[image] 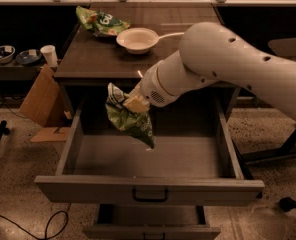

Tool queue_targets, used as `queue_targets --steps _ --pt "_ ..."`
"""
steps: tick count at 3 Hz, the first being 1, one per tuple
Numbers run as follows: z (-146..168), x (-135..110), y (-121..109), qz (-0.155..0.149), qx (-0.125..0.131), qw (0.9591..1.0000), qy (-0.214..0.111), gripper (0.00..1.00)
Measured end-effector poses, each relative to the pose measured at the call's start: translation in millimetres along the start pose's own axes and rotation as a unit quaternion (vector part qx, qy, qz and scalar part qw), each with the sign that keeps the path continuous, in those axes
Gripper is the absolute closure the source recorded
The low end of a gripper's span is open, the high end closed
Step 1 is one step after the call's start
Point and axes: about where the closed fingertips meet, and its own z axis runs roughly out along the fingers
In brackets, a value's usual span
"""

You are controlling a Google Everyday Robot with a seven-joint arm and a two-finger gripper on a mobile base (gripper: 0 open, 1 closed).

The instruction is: Pick green jalapeno chip bag from top drawer and place on counter

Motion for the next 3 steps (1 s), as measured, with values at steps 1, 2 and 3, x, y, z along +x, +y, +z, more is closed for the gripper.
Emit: queue_targets --steps 1,2,3 --pt "-55 5 -20 0.015 0.040 0.9981 0.044 1.00" --pt "-99 2 -44 0.043 0.081 0.9917 0.091 1.00" --pt "-143 -18 -69 0.067 0.129 0.9800 0.136 1.00"
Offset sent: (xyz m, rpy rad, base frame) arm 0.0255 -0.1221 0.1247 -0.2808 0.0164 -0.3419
